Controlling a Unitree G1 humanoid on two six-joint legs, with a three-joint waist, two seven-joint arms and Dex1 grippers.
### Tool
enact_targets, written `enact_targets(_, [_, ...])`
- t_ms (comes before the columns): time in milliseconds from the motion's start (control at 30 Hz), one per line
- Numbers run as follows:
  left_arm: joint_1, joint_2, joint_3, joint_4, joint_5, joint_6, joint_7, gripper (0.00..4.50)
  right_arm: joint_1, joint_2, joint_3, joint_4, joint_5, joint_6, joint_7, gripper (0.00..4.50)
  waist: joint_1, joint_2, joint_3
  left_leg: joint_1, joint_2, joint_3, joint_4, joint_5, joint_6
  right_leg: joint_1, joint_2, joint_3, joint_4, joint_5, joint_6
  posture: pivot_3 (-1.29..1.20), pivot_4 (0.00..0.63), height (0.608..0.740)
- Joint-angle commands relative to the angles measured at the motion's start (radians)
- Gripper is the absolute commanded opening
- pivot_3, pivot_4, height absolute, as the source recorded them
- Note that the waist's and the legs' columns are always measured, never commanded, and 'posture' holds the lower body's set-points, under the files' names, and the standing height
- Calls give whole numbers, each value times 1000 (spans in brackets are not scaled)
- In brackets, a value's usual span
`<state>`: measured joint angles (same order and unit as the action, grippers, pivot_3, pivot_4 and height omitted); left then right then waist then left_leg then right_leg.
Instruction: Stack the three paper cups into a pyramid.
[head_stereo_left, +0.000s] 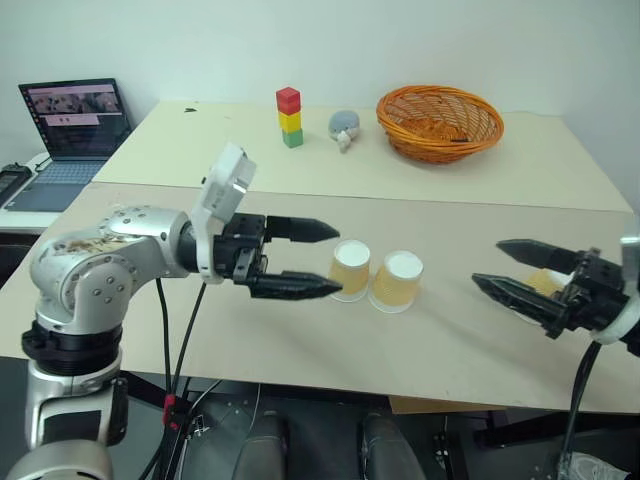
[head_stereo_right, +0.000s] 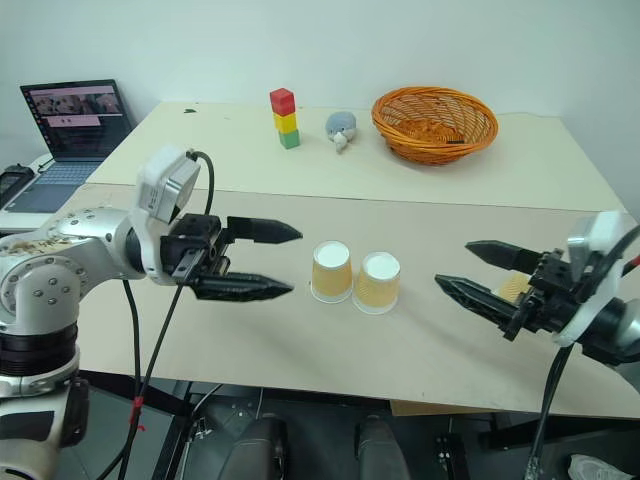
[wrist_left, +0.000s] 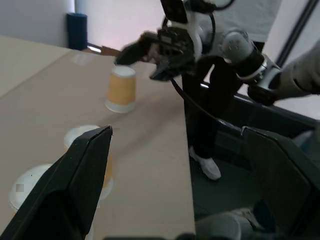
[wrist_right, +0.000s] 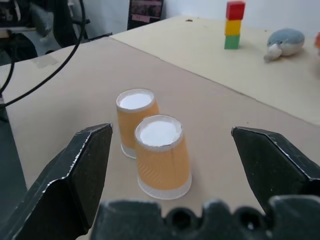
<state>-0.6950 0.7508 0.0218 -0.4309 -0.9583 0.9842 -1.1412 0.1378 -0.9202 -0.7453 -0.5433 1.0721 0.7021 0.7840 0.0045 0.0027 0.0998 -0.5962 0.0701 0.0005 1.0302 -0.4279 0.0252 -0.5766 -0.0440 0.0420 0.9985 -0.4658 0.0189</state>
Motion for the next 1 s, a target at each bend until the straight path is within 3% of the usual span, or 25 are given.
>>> enact_targets(33, [16,-4,-123,-16,143,-145,-58,4407,89,33,-118,-46,-9,21,-44,4500,4,0,0,0,0,0,0,0,0,0,0,0,-1,0,0,0,150,640])
enact_targets(133, [8,-44,-187,24,235,-240,-60,4407,133,63,-156,-66,-11,31,-112,4500,6,0,0,-2,0,0,0,0,1,-1,0,1,-1,0,0,0,150,640])
enact_targets(467, [-34,-151,-245,99,302,-345,-93,4407,185,54,-236,-68,-120,55,-265,4500,1,1,-1,-2,0,0,0,0,1,-1,0,2,0,-1,1,0,150,640])
enact_targets(1000, [-22,-226,-271,112,331,-368,-83,4407,177,113,-136,-15,-233,32,-254,4500,1,2,-1,-2,0,0,0,-1,1,-1,0,2,0,-1,2,0,150,640])
